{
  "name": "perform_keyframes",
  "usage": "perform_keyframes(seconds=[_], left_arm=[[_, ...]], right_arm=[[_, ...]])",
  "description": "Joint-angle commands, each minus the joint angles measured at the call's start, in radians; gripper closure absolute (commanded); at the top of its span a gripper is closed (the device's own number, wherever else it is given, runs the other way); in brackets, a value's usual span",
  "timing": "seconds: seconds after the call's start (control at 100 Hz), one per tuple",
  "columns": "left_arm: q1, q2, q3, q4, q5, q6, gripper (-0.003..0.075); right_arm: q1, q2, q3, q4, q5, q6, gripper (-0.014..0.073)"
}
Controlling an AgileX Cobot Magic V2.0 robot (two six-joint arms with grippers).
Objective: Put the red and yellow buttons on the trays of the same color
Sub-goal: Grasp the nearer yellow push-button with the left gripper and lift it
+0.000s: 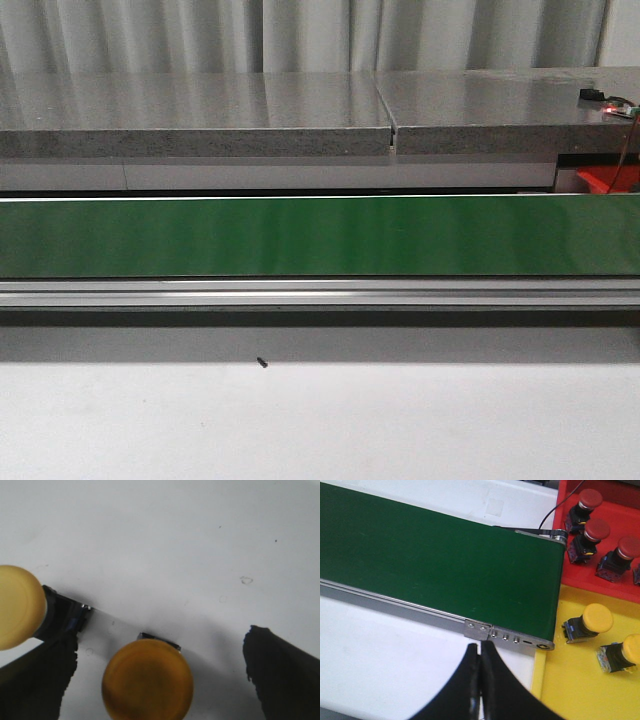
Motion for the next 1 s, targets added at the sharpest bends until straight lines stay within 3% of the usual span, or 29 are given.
perform_keyframes(seconds=[0.0,0.15,0.39,0.49,0.75,0.99], left_arm=[[-0.001,-0.050,-0.034,0.000,-0.042,-0.001,0.0082],[-0.001,-0.047,-0.034,0.000,-0.045,-0.001,0.0143],[-0.001,-0.047,-0.034,0.000,-0.062,-0.001,0.0456],[-0.001,-0.047,-0.038,0.007,-0.062,-0.001,0.0542],[-0.001,-0.140,-0.046,0.007,-0.032,-0.001,0.0568],[-0.038,-0.308,-0.041,-0.024,0.116,-0.001,0.0568]], right_arm=[[0.000,-0.004,-0.026,0.003,-0.060,0.000,0.0701],[0.000,-0.004,-0.026,0.003,-0.060,0.000,0.0701],[0.000,-0.004,-0.026,0.003,-0.060,0.000,0.0701],[0.000,-0.004,-0.026,0.003,-0.060,0.000,0.0701],[0.000,-0.004,-0.026,0.003,-0.060,0.000,0.0701],[0.000,-0.004,-0.026,0.003,-0.060,0.000,0.0701]])
